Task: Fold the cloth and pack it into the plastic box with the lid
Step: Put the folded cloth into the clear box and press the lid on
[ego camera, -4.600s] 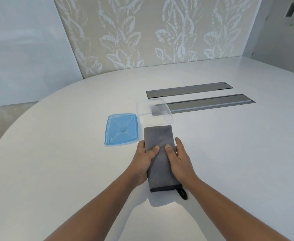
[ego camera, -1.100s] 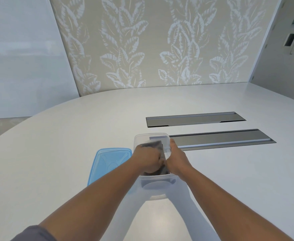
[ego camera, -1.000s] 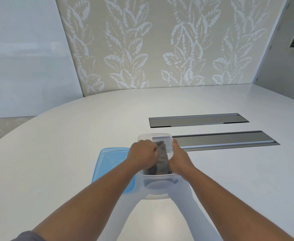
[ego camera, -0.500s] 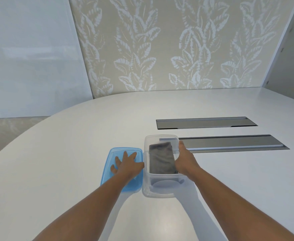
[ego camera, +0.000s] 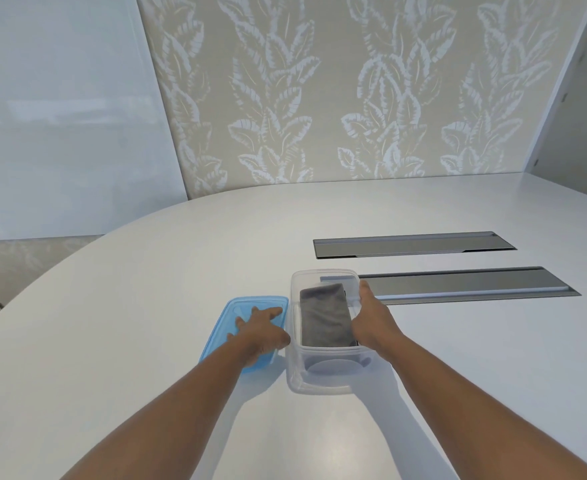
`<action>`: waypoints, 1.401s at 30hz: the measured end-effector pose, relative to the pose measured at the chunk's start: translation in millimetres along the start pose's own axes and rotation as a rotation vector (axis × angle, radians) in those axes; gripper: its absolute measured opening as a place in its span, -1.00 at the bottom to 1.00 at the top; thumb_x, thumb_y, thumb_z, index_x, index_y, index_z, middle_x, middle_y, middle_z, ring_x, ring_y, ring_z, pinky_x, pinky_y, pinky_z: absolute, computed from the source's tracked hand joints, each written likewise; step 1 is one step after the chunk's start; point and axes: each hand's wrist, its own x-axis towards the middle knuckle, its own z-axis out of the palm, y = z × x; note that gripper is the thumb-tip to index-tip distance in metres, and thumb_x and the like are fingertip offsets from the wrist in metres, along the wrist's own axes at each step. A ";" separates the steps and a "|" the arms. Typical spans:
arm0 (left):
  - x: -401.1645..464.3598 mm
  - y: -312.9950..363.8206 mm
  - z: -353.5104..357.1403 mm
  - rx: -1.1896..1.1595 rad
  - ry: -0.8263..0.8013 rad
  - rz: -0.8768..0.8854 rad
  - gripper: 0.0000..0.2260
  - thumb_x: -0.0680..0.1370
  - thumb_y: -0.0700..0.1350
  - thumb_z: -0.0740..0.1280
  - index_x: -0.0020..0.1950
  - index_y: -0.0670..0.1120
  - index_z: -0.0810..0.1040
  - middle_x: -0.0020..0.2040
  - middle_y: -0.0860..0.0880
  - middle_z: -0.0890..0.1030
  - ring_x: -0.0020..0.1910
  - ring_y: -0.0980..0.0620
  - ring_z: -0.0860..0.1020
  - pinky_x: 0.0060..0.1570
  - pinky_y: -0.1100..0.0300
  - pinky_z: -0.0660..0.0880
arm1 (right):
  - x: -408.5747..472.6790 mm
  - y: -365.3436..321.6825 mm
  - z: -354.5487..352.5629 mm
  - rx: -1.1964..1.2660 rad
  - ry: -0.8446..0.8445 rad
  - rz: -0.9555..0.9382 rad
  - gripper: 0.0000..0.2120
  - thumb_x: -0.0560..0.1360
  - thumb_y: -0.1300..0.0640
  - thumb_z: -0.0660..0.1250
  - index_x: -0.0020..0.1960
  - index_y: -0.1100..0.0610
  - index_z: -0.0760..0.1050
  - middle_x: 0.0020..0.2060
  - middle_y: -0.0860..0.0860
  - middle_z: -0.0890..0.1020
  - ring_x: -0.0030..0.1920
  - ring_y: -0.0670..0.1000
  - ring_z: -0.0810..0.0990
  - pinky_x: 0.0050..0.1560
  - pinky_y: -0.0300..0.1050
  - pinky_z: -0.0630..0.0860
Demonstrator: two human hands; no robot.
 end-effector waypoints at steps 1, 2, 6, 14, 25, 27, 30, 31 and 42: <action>-1.9 5.1 -4.9 -0.076 0.017 0.038 -0.22 0.44 -0.30 0.34 0.61 0.14 0.30 0.68 -0.11 0.13 0.66 -0.23 -0.02 0.59 -0.20 0.01 | -0.7 -0.8 -0.4 -0.002 -0.002 0.002 -0.03 0.52 0.06 0.46 0.67 -0.07 -0.15 0.53 0.10 0.37 0.40 0.17 0.46 0.21 -0.04 0.46; -4.7 11.2 -11.1 -0.136 0.049 0.078 -0.25 0.46 -0.33 0.31 0.62 0.08 0.31 0.63 -0.12 0.26 0.61 -0.21 0.16 0.55 -0.05 0.16 | -1.6 -1.5 -0.8 -0.008 -0.005 0.005 -0.04 0.53 0.07 0.45 0.67 -0.07 -0.15 0.54 0.10 0.36 0.40 0.17 0.46 0.25 -0.02 0.47; -16.0 36.4 -41.6 -0.200 0.190 0.144 -0.36 0.53 -0.35 0.26 0.62 -0.12 0.28 0.49 -0.23 0.43 0.40 -0.22 0.46 0.27 0.12 0.40 | -6.2 -5.8 -1.2 -0.020 -0.023 0.007 -0.03 0.53 0.06 0.46 0.67 -0.07 -0.16 0.53 0.11 0.37 0.39 0.18 0.46 0.29 0.05 0.49; -59.6 88.4 -93.4 -0.472 0.320 0.283 -0.76 0.50 -0.45 0.17 0.07 -0.21 0.47 -0.12 -0.19 0.41 -0.16 -0.11 0.42 -0.15 0.03 0.38 | -14.1 -10.7 0.1 -0.016 -0.021 0.017 -0.10 0.56 0.20 0.36 0.67 -0.06 -0.16 0.52 0.10 0.39 0.33 0.16 0.50 0.23 0.00 0.50; -81.3 101.4 -76.9 -0.809 0.167 0.333 -0.76 0.52 -0.46 0.29 0.06 -0.16 0.55 -0.08 -0.20 0.66 -0.25 -0.17 0.68 -0.33 0.01 0.66 | -28.8 -23.8 -5.9 0.417 -0.013 0.035 -0.65 0.69 0.04 0.15 0.47 0.00 0.36 0.53 0.07 0.31 0.34 0.10 0.41 0.29 0.04 0.38; -75.3 93.0 -67.4 -0.870 0.127 0.319 -0.75 0.52 -0.45 0.30 0.05 -0.14 0.58 -0.15 -0.17 0.71 -0.30 -0.14 0.71 -0.37 0.05 0.63 | -29.3 -30.2 -11.9 0.479 0.057 0.005 -0.80 0.69 -0.10 0.12 0.11 -0.06 0.49 0.28 0.01 0.50 0.14 0.02 0.48 0.20 0.04 0.41; -66.3 82.0 -52.2 -0.979 0.065 0.309 -0.77 0.55 -0.44 0.31 0.05 -0.15 0.61 -0.20 -0.11 0.75 -0.31 -0.11 0.72 -0.39 0.06 0.63 | -30.8 -42.0 -20.9 0.626 -0.008 -0.003 -0.70 0.69 -0.17 0.10 0.00 -0.05 0.50 0.01 -0.15 0.57 0.01 -0.12 0.53 -0.03 -0.12 0.43; -63.0 79.1 -47.2 -1.010 0.058 0.299 -0.78 0.57 -0.43 0.30 0.07 -0.16 0.61 -0.16 -0.13 0.75 -0.28 -0.12 0.73 -0.38 0.05 0.64 | -29.1 -44.0 -22.8 0.674 -0.030 0.011 -0.71 0.70 -0.14 0.12 0.00 -0.03 0.53 -0.01 -0.14 0.61 -0.02 -0.13 0.56 -0.12 -0.14 0.42; -41.9 56.5 -0.8 -0.705 0.264 0.321 -0.75 0.75 -0.03 0.10 0.21 0.10 0.56 0.14 -0.04 0.69 0.07 -0.09 0.68 0.06 -0.04 0.66 | -28.0 -39.8 -19.7 0.660 -0.018 -0.034 -0.73 0.72 -0.04 0.11 0.34 -0.06 0.48 0.14 -0.10 0.66 0.07 -0.02 0.65 -0.14 -0.20 0.56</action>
